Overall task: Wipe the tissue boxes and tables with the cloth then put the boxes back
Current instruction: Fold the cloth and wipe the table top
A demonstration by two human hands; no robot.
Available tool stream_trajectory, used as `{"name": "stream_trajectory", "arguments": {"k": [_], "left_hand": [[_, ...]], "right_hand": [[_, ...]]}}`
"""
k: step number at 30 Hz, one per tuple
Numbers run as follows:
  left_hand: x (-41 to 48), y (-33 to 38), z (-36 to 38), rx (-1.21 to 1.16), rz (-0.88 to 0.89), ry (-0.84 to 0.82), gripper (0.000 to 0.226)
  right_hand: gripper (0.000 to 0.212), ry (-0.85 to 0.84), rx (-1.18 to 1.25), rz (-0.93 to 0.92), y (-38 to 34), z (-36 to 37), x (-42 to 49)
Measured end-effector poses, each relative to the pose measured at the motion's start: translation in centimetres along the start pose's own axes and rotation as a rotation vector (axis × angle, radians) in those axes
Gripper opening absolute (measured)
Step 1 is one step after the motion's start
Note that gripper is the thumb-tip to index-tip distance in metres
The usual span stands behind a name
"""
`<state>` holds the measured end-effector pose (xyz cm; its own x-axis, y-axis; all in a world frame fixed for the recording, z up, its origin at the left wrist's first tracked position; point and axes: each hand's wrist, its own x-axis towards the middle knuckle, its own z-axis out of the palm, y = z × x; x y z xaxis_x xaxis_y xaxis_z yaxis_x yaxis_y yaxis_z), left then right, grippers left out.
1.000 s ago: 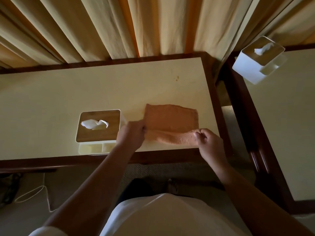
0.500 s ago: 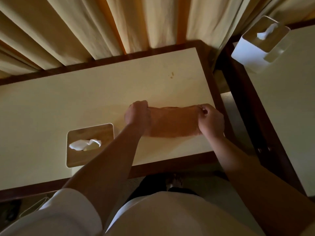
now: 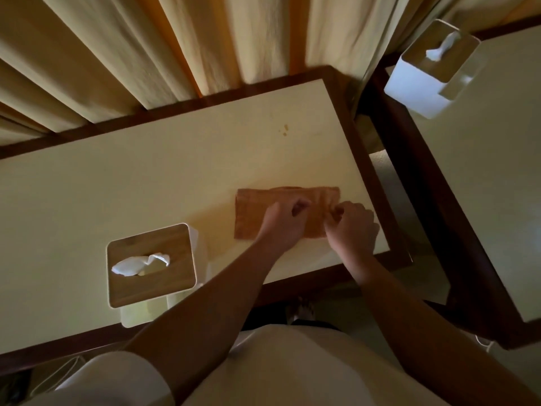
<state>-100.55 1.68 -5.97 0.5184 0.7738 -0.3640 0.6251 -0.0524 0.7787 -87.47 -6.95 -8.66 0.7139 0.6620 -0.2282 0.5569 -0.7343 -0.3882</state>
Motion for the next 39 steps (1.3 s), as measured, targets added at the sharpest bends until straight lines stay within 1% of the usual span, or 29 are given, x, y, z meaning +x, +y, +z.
{"name": "stream_trajectory", "arguments": {"k": [2, 5, 7, 8, 10, 13, 15, 17, 19, 22, 23, 25, 27, 29, 30, 31, 32, 33, 34, 35, 37, 38, 39], "left_hand": [[-0.2, 0.4, 0.8, -0.179, -0.112, -0.049, 0.028], [-0.6, 1.2, 0.3, -0.486, -0.250, -0.071, 0.029], [-0.8, 1.5, -0.4, -0.656, -0.292, -0.027, 0.028], [-0.8, 1.5, -0.9, -0.696, -0.307, -0.009, 0.033], [-1.0, 0.8, -2.0, -0.717, -0.351, 0.028, 0.040], [-1.6, -0.8, -3.7, -0.733, -0.408, 0.140, 0.034], [-1.8, -2.0, -4.7, -0.719, -0.421, 0.216, 0.034], [-2.2, -3.0, -5.4, -0.717, -0.442, 0.277, 0.037], [-2.5, -3.8, -5.9, -0.642, -0.472, 0.303, 0.037], [-2.3, -4.6, -6.3, -0.408, -0.454, 0.333, 0.015], [-2.2, -4.6, -6.5, -0.327, -0.436, 0.348, 0.015], [-2.4, -4.4, -6.7, -0.180, -0.392, 0.382, 0.023], [-2.7, -4.4, -6.5, -0.080, -0.312, 0.424, 0.030], [-3.0, -5.0, -6.2, 0.056, -0.201, 0.509, 0.034], [-3.2, -5.4, -5.9, 0.157, -0.104, 0.553, 0.037], [-3.4, -5.6, -5.4, 0.248, 0.029, 0.569, 0.039], [-3.4, -6.0, -4.8, 0.315, 0.182, 0.548, 0.040], [-3.3, -6.3, -4.1, 0.367, 0.318, 0.481, 0.041], [-3.0, -6.6, -3.5, 0.432, 0.405, 0.383, 0.043], [-3.0, -6.7, -3.0, 0.513, 0.426, 0.271, 0.047], [-2.7, -7.0, -1.9, 0.650, 0.302, 0.077, 0.056], [-2.4, -7.4, -1.4, 0.683, 0.233, 0.018, 0.058], [-2.1, -7.7, -1.0, 0.699, 0.207, -0.005, 0.061]], "right_hand": [[0.019, 0.012, 0.091, -0.002, -0.5, -0.3, -0.3], [0.010, -0.020, 0.437, -0.014, -1.9, -1.3, -1.1], [0.005, -0.038, 0.551, -0.116, -3.0, -1.8, -1.8], [0.004, -0.045, 0.568, -0.182, -3.6, -1.9, -2.0], [0.011, -0.098, 0.561, -0.277, -4.7, -1.6, -2.4], [0.019, -0.266, 0.627, -0.316, -6.9, -1.0, -3.2], [0.023, -0.378, 0.685, -0.333, -8.1, -0.4, -3.7], [0.024, -0.380, 0.659, -0.343, -8.8, 0.0, -3.8], [0.023, -0.297, 0.592, -0.357, -9.0, 0.4, -3.7], [0.021, -0.229, 0.547, -0.386, -8.4, 0.8, -3.4], [0.021, -0.209, 0.509, -0.411, -8.0, 1.1, -3.3], [0.017, -0.152, 0.382, -0.448, -6.6, 1.8, -3.0], [0.016, -0.060, 0.257, -0.503, -5.1, 2.4, -3.1], [0.022, 0.051, 0.153, -0.617, -3.6, 3.0, -3.4], [0.028, 0.069, 0.092, -0.660, -2.9, 3.3, -3.5], [0.036, 0.046, 0.024, -0.683, -2.3, 3.7, -3.5], [0.043, -0.001, -0.044, -0.689, -1.6, 4.1, -3.6], [0.049, -0.053, -0.101, -0.686, -1.0, 4.4, -3.7], [0.055, -0.099, -0.150, -0.684, -0.7, 4.7, -3.7], [0.059, -0.132, -0.194, -0.689, -0.3, 5.0, -3.7], [0.062, -0.168, -0.269, -0.700, -0.1, 5.3, -3.5], [0.064, -0.174, -0.291, -0.701, -0.1, 5.4, -3.4], [0.065, -0.175, -0.303, -0.701, 0.0, 5.4, -3.2]]}}
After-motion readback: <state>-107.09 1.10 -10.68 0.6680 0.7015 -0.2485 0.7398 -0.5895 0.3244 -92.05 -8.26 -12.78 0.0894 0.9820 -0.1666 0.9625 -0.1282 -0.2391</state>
